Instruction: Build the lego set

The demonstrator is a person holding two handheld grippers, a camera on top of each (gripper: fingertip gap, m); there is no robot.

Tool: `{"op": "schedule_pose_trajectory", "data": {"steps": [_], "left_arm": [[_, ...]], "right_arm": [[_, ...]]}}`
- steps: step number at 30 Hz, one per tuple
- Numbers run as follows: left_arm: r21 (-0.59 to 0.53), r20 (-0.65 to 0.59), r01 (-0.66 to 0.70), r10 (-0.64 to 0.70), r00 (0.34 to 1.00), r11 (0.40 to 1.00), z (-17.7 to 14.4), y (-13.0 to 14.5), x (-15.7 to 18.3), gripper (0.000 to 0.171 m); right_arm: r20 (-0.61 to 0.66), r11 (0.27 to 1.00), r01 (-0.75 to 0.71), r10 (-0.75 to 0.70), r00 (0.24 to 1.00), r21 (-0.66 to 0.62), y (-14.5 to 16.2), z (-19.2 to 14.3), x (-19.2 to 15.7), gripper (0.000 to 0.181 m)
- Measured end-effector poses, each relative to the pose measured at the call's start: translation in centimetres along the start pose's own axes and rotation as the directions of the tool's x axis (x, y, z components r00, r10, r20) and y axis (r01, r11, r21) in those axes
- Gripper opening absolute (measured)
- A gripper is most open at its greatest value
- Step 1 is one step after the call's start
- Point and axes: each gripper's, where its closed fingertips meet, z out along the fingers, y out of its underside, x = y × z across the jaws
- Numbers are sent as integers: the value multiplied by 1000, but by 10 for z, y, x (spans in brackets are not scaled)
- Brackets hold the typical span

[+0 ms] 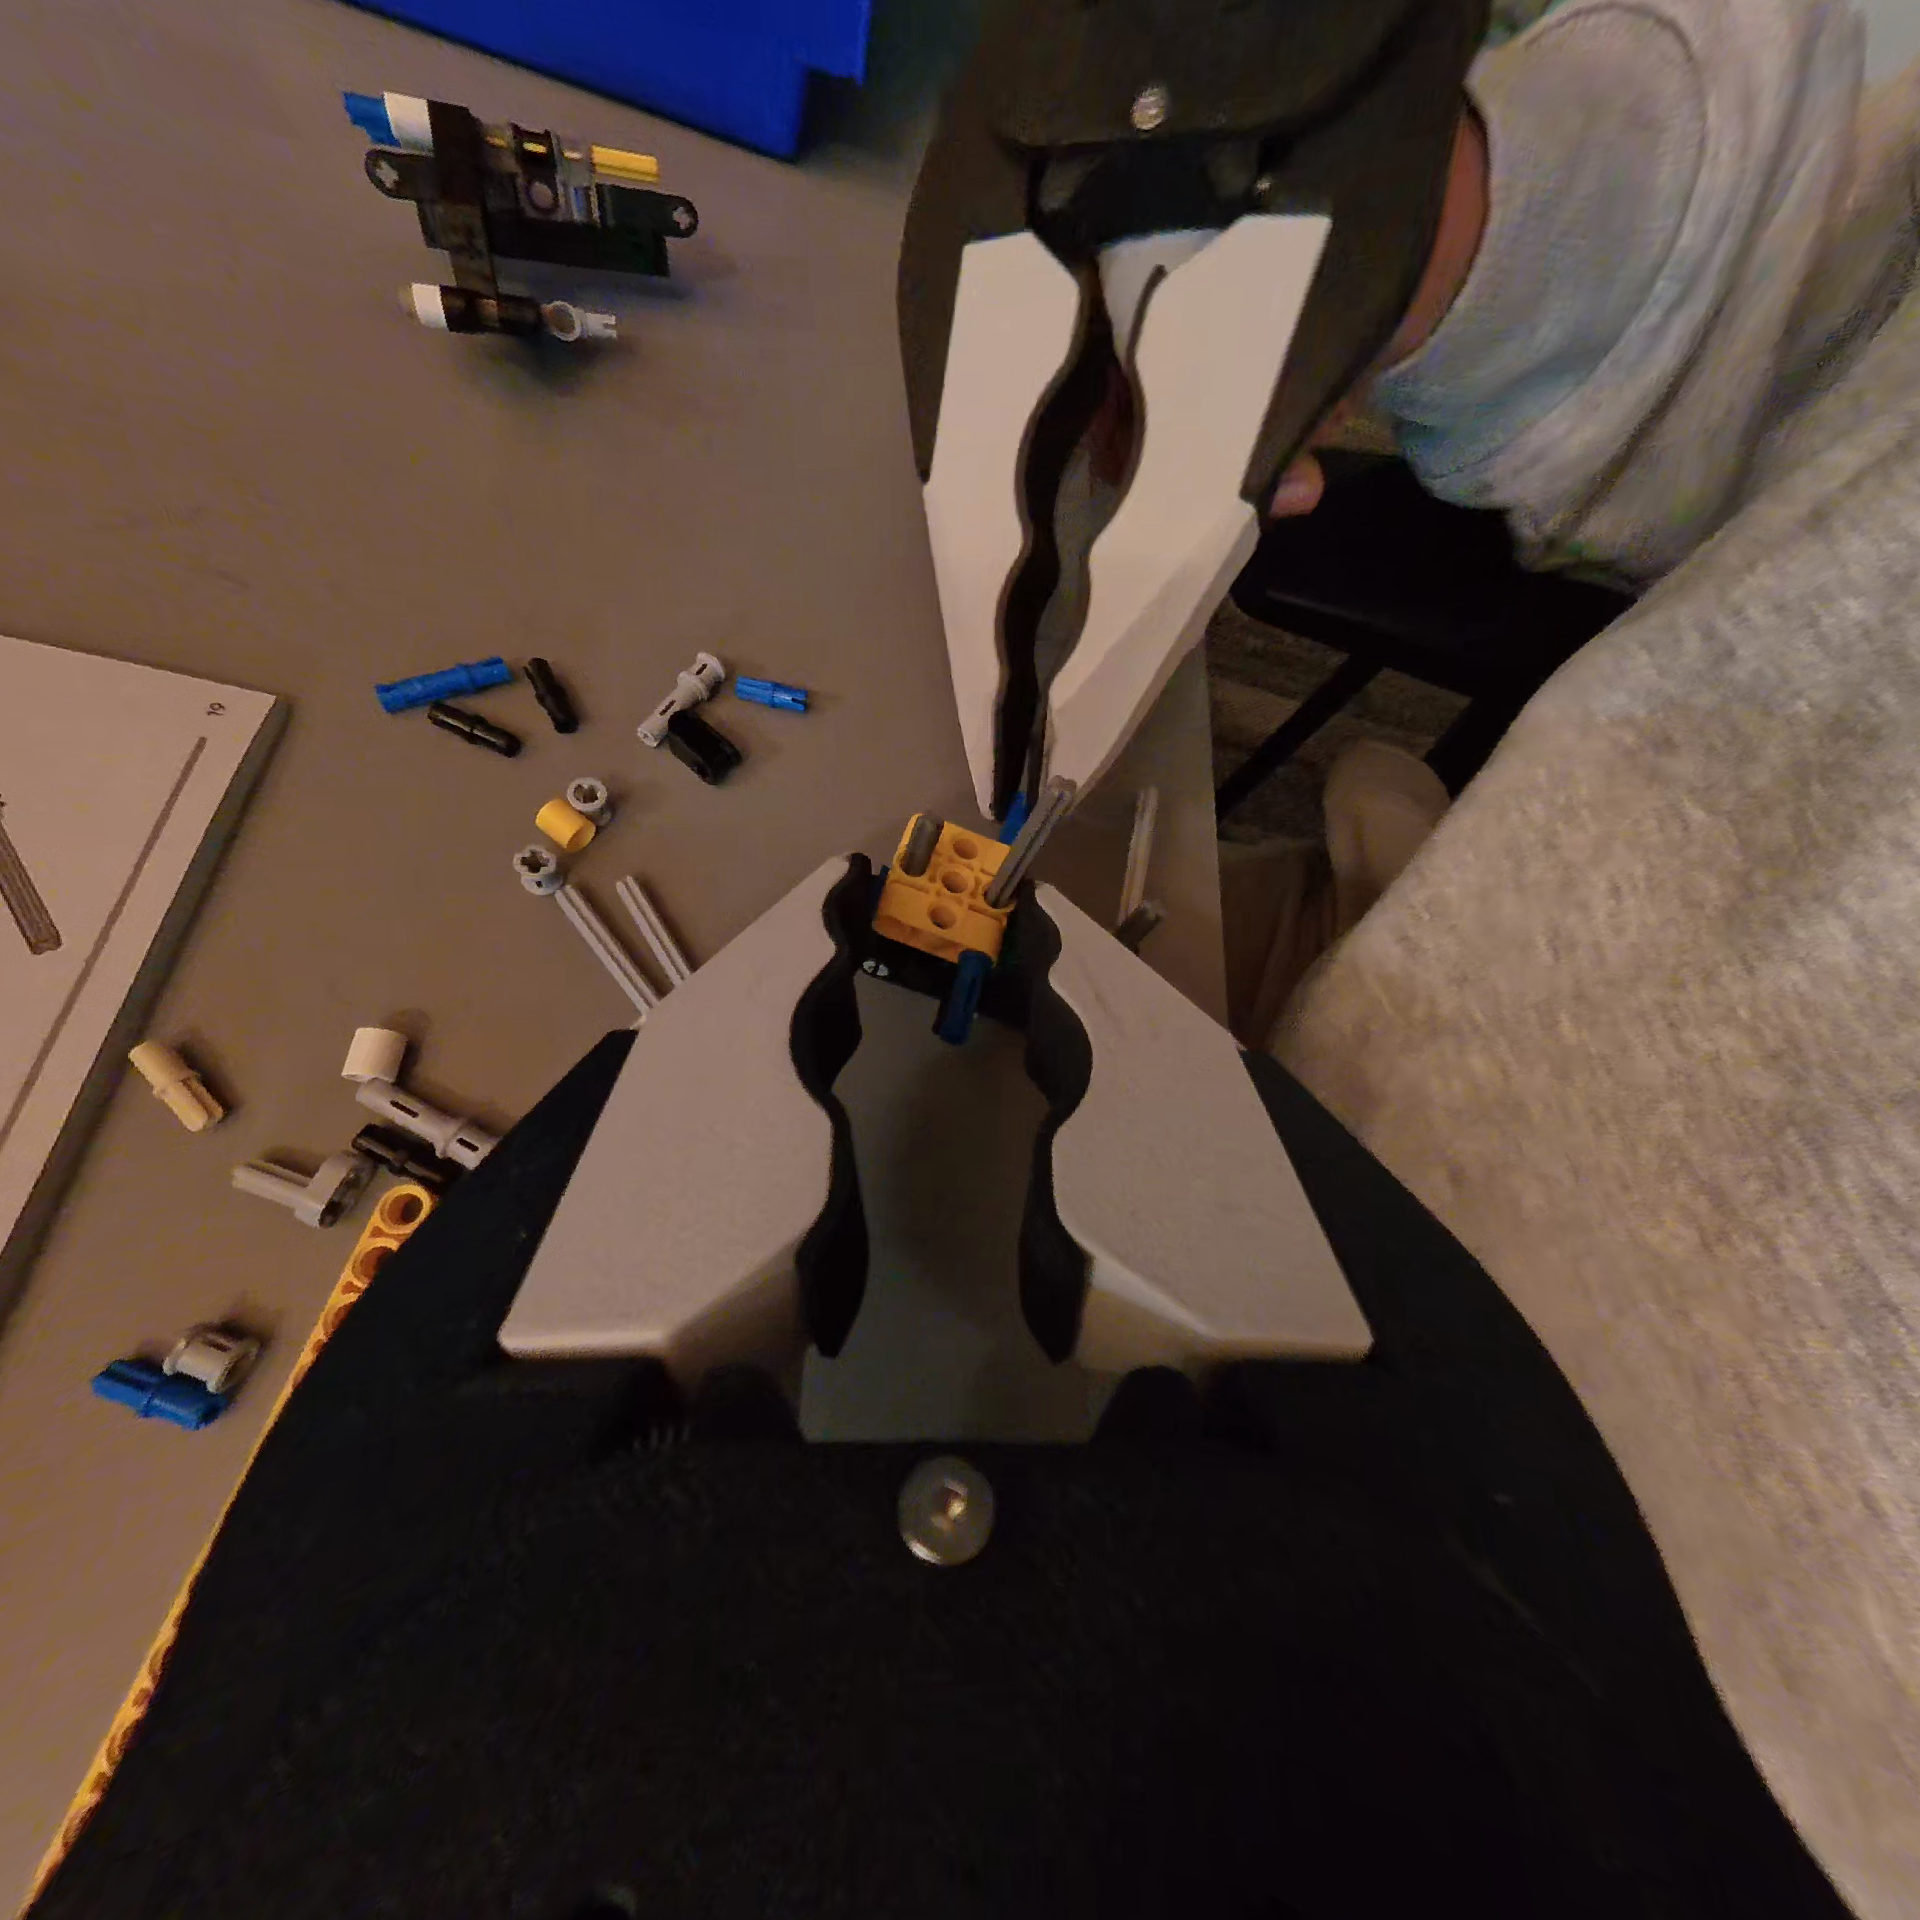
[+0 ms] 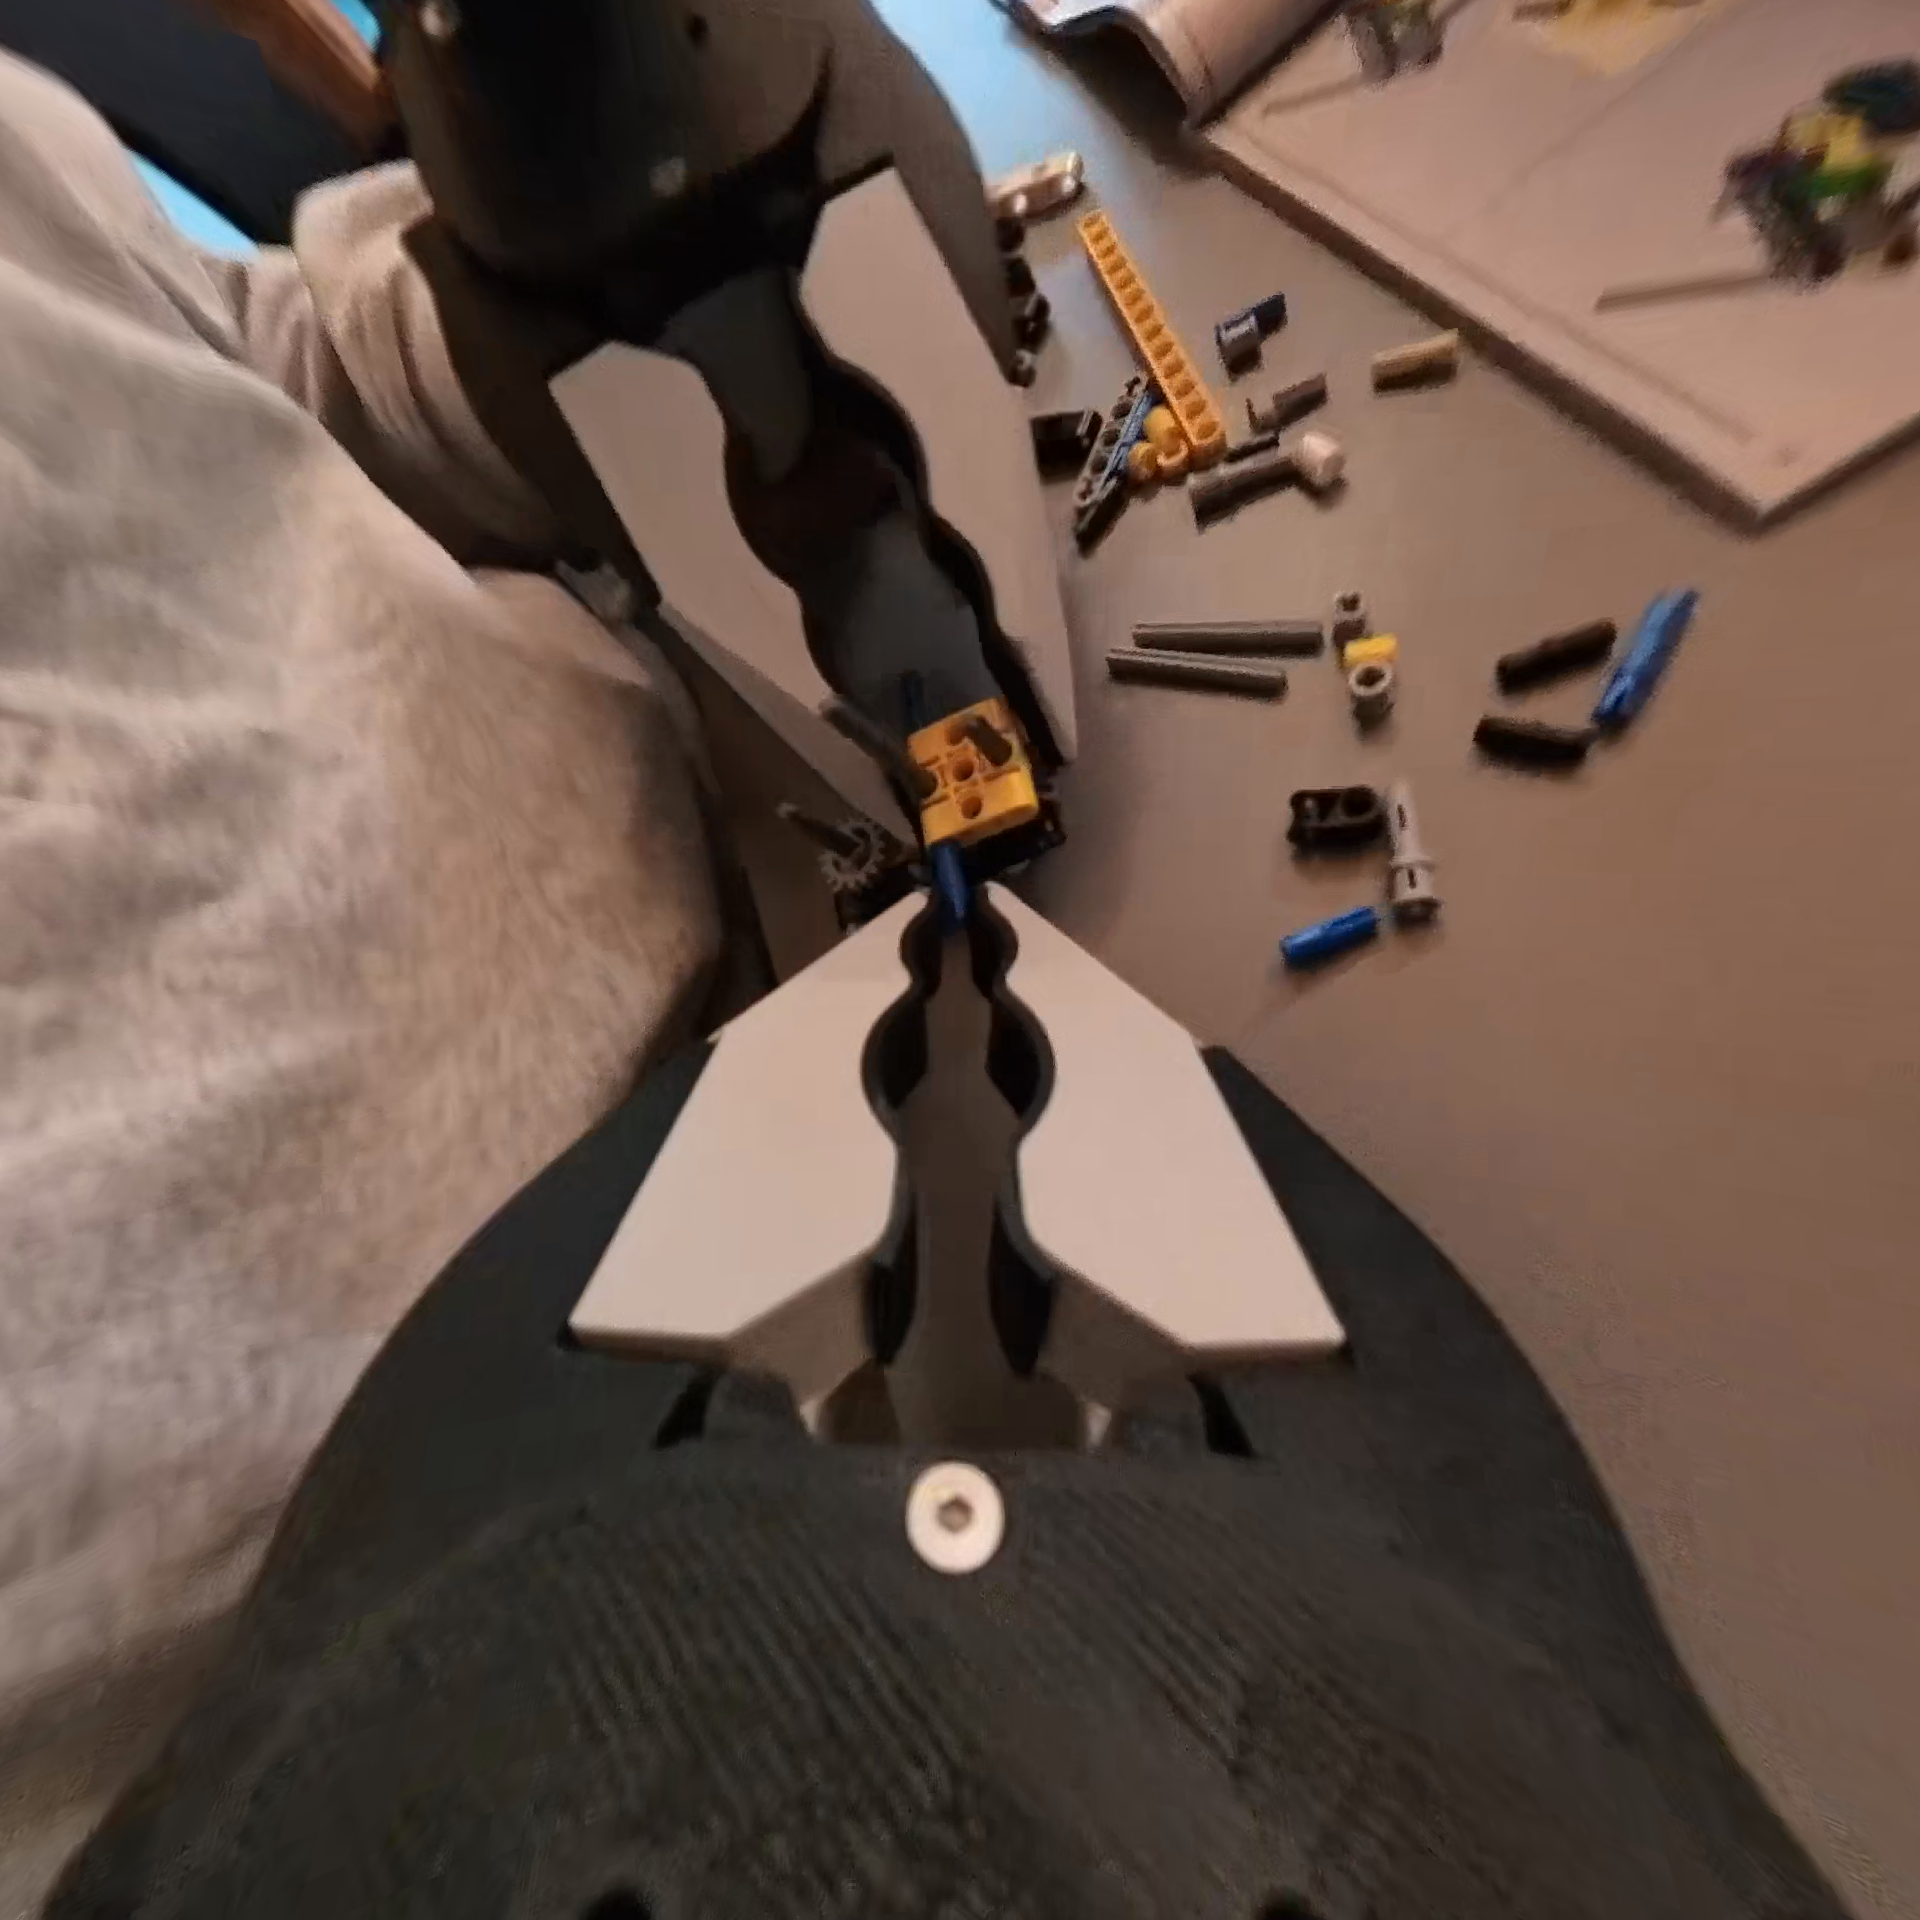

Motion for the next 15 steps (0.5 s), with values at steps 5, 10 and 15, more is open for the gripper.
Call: {"op": "schedule_pose_trajectory", "data": {"steps": [5,10,15], "left_arm": [[-1,-14,16,-16,1000,1000,0,0,0,26],[-2,-37,43,-43,998,999,0,0,0,26],[-2,-68,86,-86,994,996,0,0,-1,26]], "right_arm": [[37,992,-124,123,992,18,-1,-1,1,4],[-150,977,208,-200,968,39,-4,-8,7,32],[-386,720,686,-665,639,-104,-21,-19,3,16]]}}
